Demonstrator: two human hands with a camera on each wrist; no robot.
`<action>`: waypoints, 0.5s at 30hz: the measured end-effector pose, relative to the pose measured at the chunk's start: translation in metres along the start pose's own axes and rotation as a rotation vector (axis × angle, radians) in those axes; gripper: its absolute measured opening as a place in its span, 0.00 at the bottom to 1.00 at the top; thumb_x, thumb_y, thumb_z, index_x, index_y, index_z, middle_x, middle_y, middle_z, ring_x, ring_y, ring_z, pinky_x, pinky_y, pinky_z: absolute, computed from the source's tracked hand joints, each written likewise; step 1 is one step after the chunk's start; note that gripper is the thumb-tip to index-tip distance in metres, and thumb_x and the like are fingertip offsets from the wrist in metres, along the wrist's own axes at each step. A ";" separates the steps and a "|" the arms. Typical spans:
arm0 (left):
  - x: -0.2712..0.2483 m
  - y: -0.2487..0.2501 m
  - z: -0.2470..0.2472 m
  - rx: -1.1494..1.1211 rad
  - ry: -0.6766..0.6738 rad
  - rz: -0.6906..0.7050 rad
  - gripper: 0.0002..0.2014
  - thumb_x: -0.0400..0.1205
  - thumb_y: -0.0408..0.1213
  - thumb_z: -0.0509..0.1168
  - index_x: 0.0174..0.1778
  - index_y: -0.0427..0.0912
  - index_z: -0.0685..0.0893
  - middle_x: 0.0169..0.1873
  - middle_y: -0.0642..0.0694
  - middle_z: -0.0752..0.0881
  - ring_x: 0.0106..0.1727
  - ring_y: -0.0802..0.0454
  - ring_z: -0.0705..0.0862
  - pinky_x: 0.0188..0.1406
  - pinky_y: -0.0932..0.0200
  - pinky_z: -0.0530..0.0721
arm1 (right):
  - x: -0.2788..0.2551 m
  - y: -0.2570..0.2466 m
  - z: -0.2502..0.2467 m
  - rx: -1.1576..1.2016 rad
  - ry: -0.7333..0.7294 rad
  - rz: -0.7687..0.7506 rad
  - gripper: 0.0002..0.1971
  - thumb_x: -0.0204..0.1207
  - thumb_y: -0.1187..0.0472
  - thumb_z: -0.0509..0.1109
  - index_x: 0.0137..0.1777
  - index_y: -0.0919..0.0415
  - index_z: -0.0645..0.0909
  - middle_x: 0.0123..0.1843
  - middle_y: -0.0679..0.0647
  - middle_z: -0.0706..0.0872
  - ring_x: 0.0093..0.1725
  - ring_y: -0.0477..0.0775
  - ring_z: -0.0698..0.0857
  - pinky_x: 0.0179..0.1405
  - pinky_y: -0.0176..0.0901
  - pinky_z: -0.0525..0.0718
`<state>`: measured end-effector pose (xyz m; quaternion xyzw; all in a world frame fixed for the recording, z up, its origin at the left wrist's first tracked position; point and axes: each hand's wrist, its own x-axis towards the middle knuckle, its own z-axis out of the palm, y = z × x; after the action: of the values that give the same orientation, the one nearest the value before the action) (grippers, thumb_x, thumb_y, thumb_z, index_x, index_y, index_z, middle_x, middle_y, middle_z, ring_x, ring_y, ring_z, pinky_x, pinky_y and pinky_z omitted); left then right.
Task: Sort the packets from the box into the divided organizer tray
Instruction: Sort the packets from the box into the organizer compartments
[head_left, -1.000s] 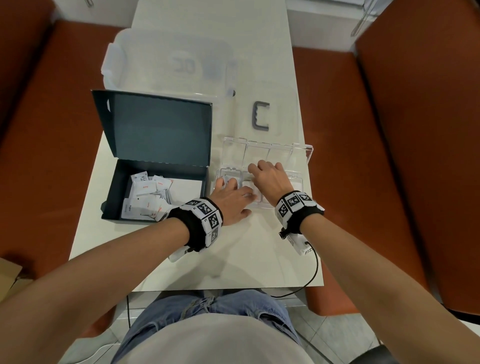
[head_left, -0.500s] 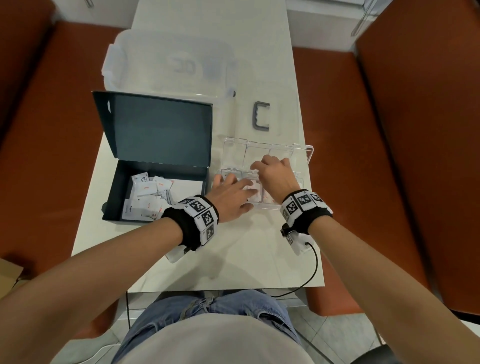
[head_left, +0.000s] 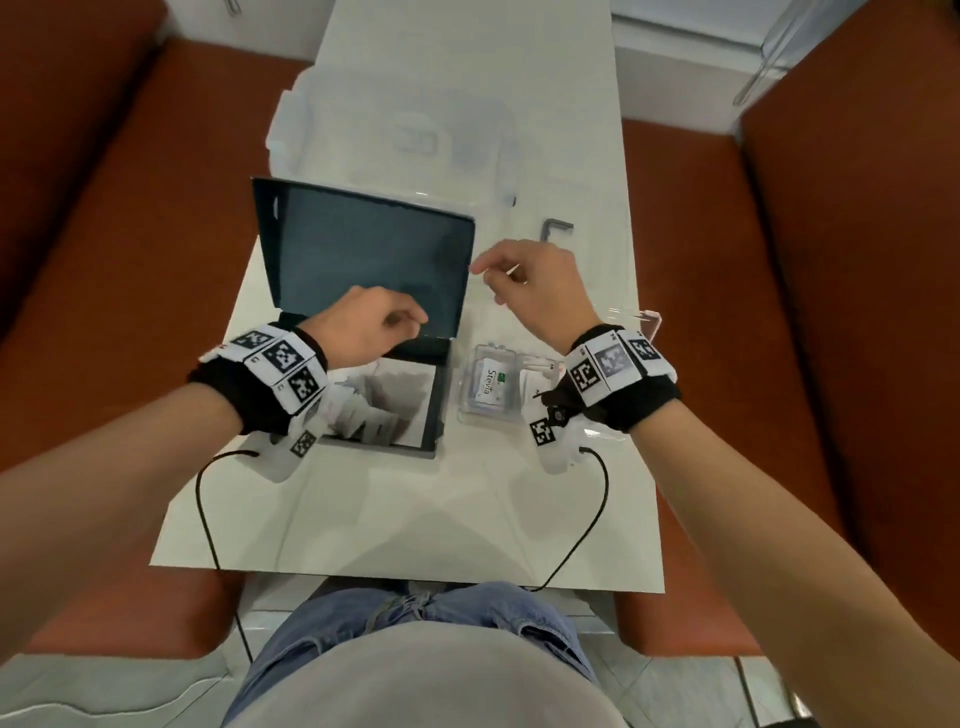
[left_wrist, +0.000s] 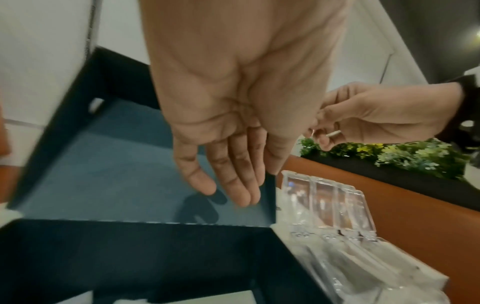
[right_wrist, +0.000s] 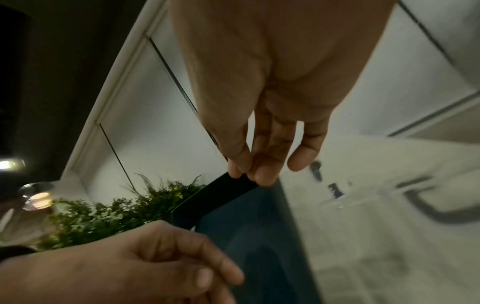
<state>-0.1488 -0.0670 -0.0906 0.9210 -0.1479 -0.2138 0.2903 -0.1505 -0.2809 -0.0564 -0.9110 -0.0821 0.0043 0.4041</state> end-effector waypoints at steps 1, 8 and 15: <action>-0.003 -0.010 -0.006 0.016 -0.005 -0.036 0.12 0.85 0.38 0.64 0.62 0.45 0.87 0.53 0.47 0.89 0.51 0.53 0.83 0.55 0.67 0.74 | 0.006 -0.008 0.012 0.034 -0.063 0.011 0.11 0.76 0.70 0.66 0.47 0.59 0.89 0.34 0.39 0.82 0.33 0.42 0.83 0.40 0.24 0.77; -0.018 -0.073 -0.007 0.245 -0.138 -0.218 0.17 0.81 0.23 0.59 0.64 0.34 0.84 0.62 0.35 0.85 0.63 0.40 0.82 0.61 0.57 0.77 | 0.024 -0.032 0.109 -0.098 -0.600 0.145 0.10 0.77 0.68 0.65 0.51 0.65 0.88 0.39 0.54 0.88 0.33 0.50 0.86 0.41 0.24 0.81; -0.022 -0.090 0.021 0.256 -0.290 -0.374 0.33 0.79 0.34 0.69 0.79 0.36 0.62 0.73 0.33 0.69 0.70 0.34 0.75 0.63 0.49 0.77 | 0.017 -0.023 0.177 -0.460 -0.777 0.296 0.10 0.77 0.61 0.70 0.39 0.68 0.79 0.39 0.60 0.80 0.42 0.58 0.79 0.38 0.42 0.76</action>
<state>-0.1641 0.0024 -0.1531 0.9213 -0.0411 -0.3729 0.1027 -0.1506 -0.1329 -0.1573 -0.9096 -0.0954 0.3841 0.1263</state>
